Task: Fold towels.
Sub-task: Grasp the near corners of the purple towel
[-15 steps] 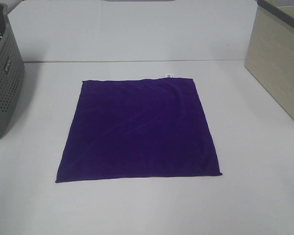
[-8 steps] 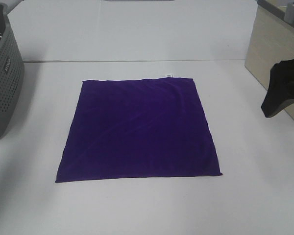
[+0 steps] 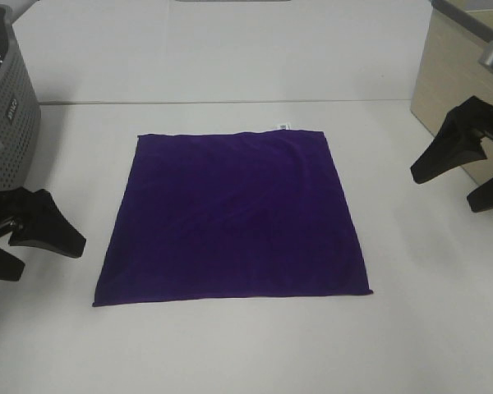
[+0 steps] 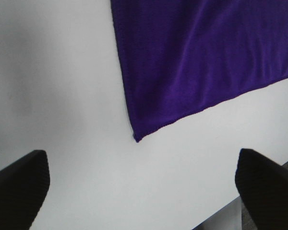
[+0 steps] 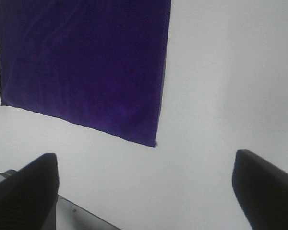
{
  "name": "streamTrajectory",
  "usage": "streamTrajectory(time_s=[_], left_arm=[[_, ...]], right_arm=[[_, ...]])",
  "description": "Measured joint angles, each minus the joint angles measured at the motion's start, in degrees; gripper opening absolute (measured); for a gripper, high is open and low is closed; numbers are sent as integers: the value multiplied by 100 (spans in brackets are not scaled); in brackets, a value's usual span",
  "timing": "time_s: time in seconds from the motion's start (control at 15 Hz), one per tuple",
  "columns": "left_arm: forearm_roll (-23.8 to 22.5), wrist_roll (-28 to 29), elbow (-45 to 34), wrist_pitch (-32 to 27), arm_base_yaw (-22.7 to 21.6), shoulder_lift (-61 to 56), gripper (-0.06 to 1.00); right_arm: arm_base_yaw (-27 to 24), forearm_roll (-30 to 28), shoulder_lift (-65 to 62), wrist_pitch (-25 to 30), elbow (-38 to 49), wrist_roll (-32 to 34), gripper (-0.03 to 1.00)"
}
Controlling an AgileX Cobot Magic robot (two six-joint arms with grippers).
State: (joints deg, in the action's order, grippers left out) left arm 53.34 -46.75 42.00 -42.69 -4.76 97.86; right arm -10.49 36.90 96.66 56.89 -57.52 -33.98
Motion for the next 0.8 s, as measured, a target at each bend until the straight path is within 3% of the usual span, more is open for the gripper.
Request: streamTrajectory(time_s=[0.33,0.8], left_arm=[[132,-46,103,579,0,206,98],[103,-57,613,321,6,1014,98]], right_arm=[[0,418,264,-103,0,0,95],[0,573,1673,-338,-6,6,95]])
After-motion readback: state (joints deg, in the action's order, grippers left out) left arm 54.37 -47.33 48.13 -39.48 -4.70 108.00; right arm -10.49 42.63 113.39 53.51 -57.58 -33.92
